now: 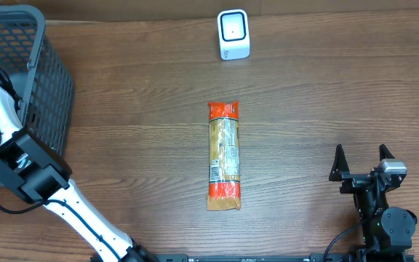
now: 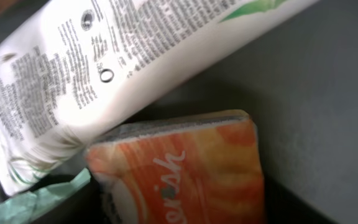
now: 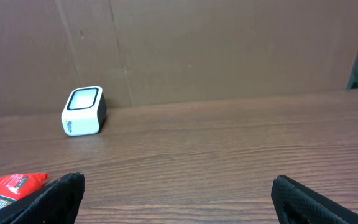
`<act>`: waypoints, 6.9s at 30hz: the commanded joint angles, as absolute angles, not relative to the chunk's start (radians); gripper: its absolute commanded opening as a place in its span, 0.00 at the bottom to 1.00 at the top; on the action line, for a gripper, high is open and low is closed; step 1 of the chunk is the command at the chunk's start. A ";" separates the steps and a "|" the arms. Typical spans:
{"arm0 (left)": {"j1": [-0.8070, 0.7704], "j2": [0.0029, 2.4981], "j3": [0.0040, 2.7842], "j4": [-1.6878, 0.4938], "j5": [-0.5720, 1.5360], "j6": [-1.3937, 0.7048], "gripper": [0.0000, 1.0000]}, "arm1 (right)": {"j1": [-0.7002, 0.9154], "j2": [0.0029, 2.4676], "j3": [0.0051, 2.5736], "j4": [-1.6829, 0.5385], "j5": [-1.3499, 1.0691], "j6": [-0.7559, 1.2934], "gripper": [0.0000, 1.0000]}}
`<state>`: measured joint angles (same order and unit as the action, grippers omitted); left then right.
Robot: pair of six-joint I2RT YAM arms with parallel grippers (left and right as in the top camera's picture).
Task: Scan the item barcode
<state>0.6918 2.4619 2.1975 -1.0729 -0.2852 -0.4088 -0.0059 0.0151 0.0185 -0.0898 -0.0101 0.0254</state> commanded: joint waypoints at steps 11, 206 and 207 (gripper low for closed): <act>0.696 2.445 2.385 -1.283 -0.272 -0.297 0.32 | -0.008 0.007 0.008 -0.084 0.002 0.021 1.00; 0.810 2.337 2.369 -1.420 -0.109 -0.475 0.12 | -0.008 0.007 0.008 -0.084 0.002 0.021 1.00; 0.811 2.337 2.383 -1.454 -0.116 -0.476 0.12 | -0.008 0.007 0.008 -0.084 0.002 0.021 1.00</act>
